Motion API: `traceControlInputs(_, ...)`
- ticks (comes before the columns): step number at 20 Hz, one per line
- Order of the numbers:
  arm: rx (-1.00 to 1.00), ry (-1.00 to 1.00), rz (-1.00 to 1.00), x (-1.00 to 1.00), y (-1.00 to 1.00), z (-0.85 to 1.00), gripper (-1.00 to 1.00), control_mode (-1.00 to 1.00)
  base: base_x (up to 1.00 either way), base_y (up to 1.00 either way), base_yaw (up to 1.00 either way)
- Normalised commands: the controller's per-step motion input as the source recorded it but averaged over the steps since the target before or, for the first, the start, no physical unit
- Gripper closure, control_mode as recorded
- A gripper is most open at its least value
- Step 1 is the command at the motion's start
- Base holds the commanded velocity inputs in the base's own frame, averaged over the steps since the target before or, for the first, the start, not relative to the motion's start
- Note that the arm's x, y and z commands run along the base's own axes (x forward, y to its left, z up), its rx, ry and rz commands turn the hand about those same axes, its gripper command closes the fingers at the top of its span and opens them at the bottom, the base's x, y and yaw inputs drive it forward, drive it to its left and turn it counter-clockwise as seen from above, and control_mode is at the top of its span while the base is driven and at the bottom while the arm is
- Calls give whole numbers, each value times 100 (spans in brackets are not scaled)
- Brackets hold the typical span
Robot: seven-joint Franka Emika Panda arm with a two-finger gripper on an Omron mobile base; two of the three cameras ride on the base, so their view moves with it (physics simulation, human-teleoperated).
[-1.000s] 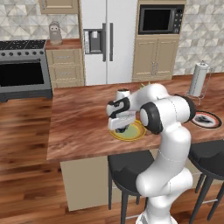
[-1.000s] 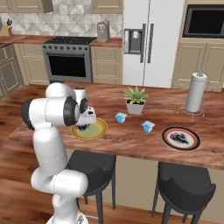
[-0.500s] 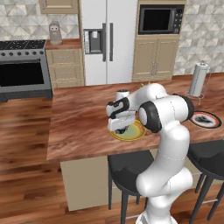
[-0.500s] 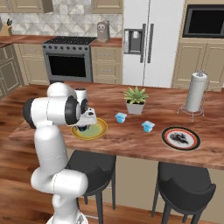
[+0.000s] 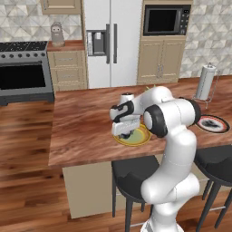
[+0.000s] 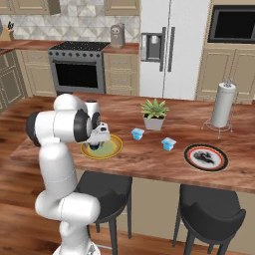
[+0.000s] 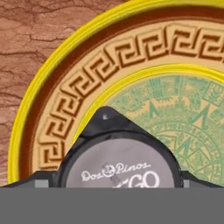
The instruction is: Place two yogurt containers on each plate.
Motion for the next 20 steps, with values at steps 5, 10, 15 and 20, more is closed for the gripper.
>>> traceControlInputs(5, 0, 0, 0, -8, -8, 28, -100, -100, 0, 0, 0)
traceControlInputs(10, 2, -5, 0, -4, -30, 61, -100, -100, 0, 0, 0)
traceControlInputs(15, 2, -6, -1, -1, -36, 62, -100, -100, 0, 0, 0)
traceControlInputs(20, 0, -1, -12, 8, -48, 30, -100, -100, 0, 0, 0)
